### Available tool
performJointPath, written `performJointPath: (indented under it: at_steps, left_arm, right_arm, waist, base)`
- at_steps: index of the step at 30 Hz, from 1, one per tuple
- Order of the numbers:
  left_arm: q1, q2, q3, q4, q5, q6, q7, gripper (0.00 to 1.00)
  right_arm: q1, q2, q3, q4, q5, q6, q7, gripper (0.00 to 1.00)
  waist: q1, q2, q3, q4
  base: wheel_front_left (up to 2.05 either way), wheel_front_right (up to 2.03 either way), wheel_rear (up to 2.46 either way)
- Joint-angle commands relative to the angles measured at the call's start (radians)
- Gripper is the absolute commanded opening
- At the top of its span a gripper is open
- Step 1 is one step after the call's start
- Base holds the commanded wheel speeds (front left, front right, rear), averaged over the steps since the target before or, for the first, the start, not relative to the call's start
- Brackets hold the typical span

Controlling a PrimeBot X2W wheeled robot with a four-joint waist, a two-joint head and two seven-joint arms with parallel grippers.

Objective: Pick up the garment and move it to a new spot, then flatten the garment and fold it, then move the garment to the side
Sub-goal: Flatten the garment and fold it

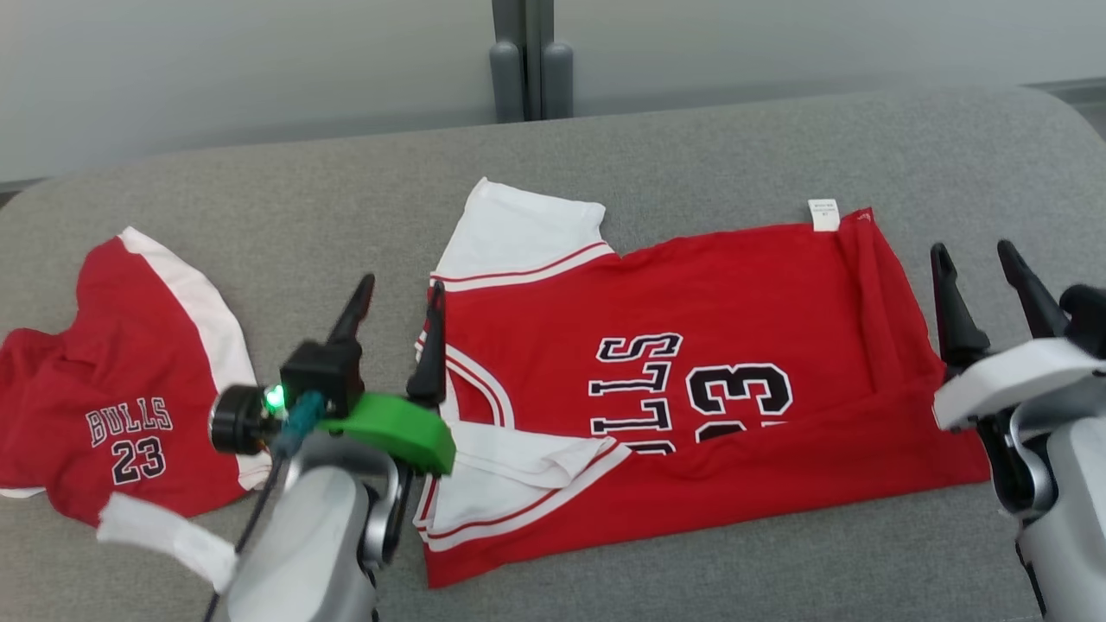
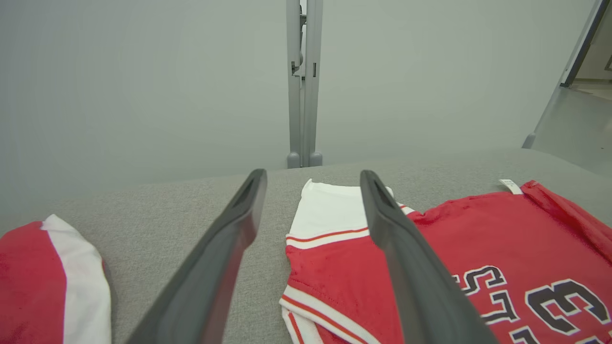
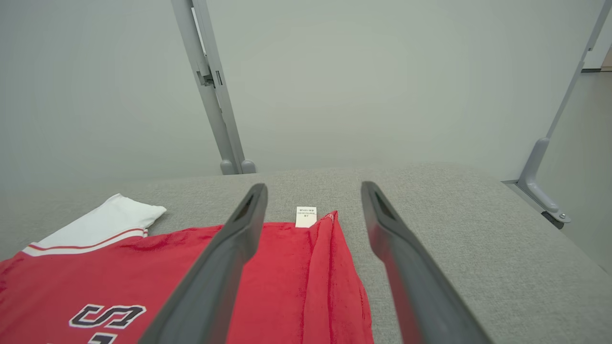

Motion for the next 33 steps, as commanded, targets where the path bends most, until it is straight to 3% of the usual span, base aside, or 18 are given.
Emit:
performJointPath:
  at_steps: [1, 4, 9, 15, 23, 33]
  left_arm:
    - [-0.065, 0.019, 0.0, 0.024, 0.013, -0.009, 0.027, 1.0]
    - [-0.195, 0.042, -0.006, 0.088, 0.021, -0.04, 0.1, 1.0]
    - [-0.418, 0.082, -0.023, 0.203, 0.002, -0.135, 0.261, 1.0]
    - [-0.664, 0.136, -0.059, 0.346, -0.023, -0.192, 0.428, 1.0]
    - [-0.848, 0.209, -0.166, 0.505, -0.088, -0.201, 0.624, 1.0]
    - [-0.89, 0.277, -0.292, 0.589, -0.188, -0.201, 0.739, 1.0]
  right_arm:
    - [-0.041, 0.001, 0.011, -0.013, 0.0, -0.001, 0.01, 1.0]
    - [-0.114, 0.004, 0.049, -0.026, 0.011, -0.001, 0.029, 1.0]
    - [-0.236, -0.004, 0.117, -0.024, 0.022, -0.001, 0.051, 1.0]
    - [-0.364, -0.01, 0.215, 0.001, 0.034, -0.001, 0.056, 1.0]
    - [-0.49, -0.015, 0.317, 0.043, 0.066, -0.001, 0.028, 1.0]
    - [-0.528, -0.014, 0.362, 0.11, 0.098, -0.001, -0.034, 1.0]
  waist:
    - [0.0, 0.0, 0.087, -0.048]
    - [0.0, 0.0, 0.142, -0.077]
    - [0.0, 0.0, 0.224, -0.127]
    - [0.0, 0.0, 0.295, -0.198]
    - [0.0, 0.0, 0.353, -0.274]
    - [0.0, 0.0, 0.387, -0.31]
  base:
    - [0.0, 0.0, 0.0]
    - [0.0, 0.0, 0.0]
    - [0.0, 0.0, 0.0]
    - [0.0, 0.0, 0.0]
    - [0.0, 0.0, 0.0]
    - [0.0, 0.0, 0.0]
